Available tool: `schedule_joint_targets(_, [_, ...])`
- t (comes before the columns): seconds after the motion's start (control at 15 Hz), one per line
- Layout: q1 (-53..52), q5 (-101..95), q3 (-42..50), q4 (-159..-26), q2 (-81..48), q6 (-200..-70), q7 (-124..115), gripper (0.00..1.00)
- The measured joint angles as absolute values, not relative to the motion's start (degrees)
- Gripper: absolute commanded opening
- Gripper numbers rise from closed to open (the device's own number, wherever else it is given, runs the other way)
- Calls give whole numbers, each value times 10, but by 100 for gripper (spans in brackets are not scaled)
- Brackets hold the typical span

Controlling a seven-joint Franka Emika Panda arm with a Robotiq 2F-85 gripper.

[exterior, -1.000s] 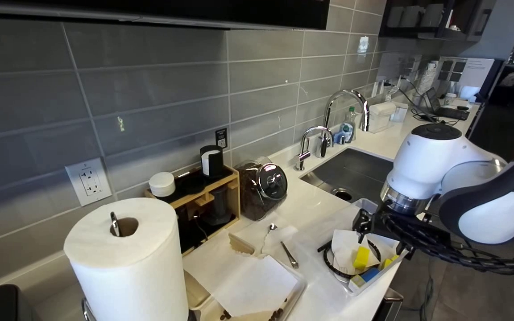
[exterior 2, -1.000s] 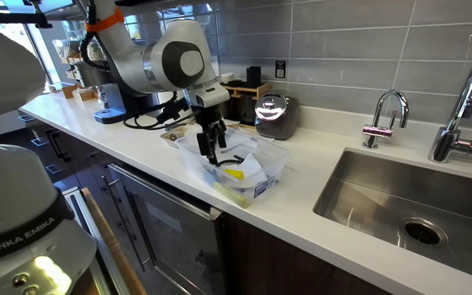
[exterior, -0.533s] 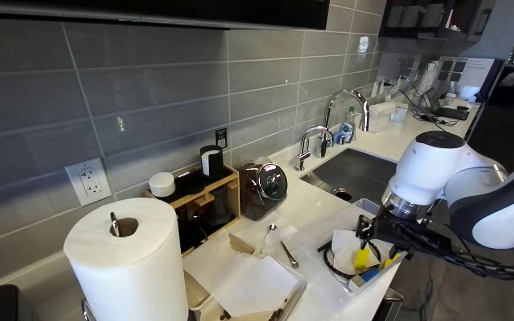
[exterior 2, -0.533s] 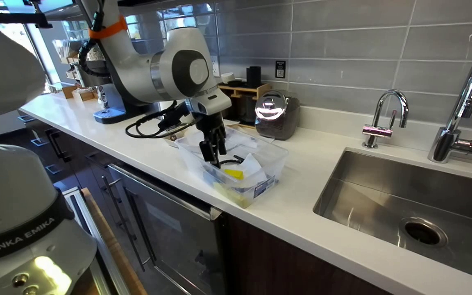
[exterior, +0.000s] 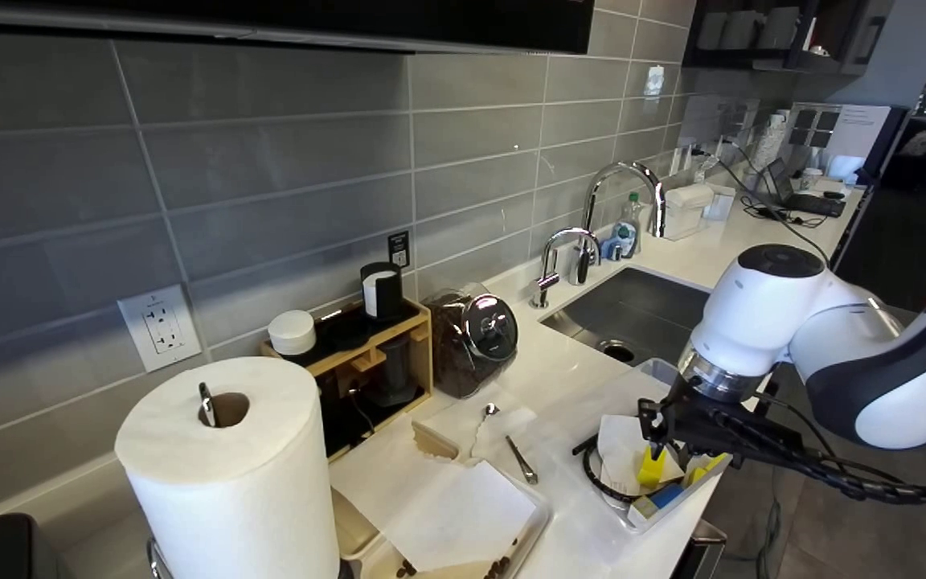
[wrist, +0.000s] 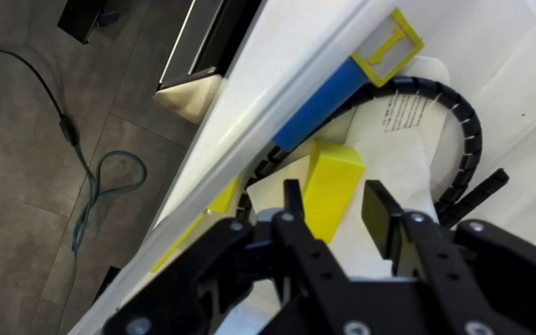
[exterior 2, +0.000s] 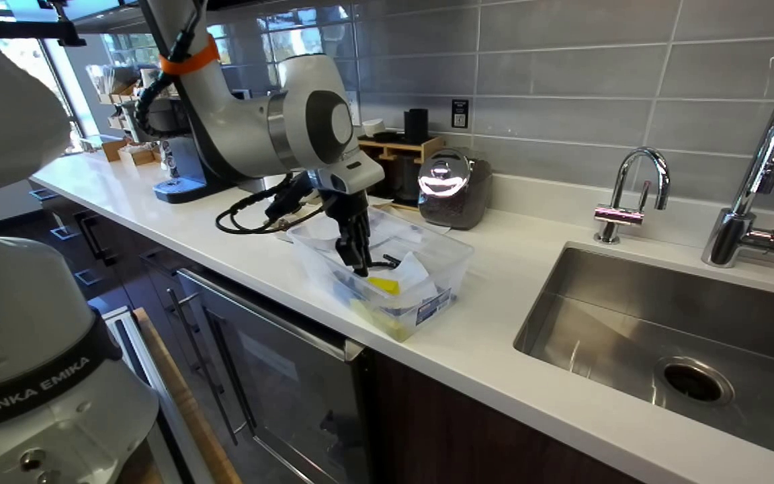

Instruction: Remove the yellow object from the lunch box

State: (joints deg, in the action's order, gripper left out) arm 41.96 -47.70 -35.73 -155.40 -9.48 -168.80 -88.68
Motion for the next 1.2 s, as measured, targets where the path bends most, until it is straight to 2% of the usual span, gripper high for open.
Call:
schedule_joint_targets(0.07, [413, -489, -350, -1548, -102, -1688, -891, 43])
schedule_joint_targets(0.13, [406, -502, -343, -1542, -110, -1688, -897, 50])
schedule_joint_targets(0.27, [392, -529, -323, -1530, -127, -1688, -913, 49])
schedule_joint_targets(0.33, [384, -542, -312, -1523, -136, -1688, -921, 53])
schedule_joint_targets(0.47, [369, -568, -290, -1510, -155, -1688, -937, 47])
schedule_joint_targets(0.73, [338, -612, -249, -1480, -197, -1688, -963, 52])
schedule_joint_targets(0.87, [323, -627, -232, -1466, -218, -1688, -973, 27])
schedule_joint_targets(0.93, [316, -634, -224, -1459, -228, -1688, -978, 25])
schedule_joint_targets(1.07, [303, -641, -212, -1447, -244, -1688, -982, 9])
schedule_joint_targets(1.2, [295, -641, -210, -1439, -250, -1688, -982, 9])
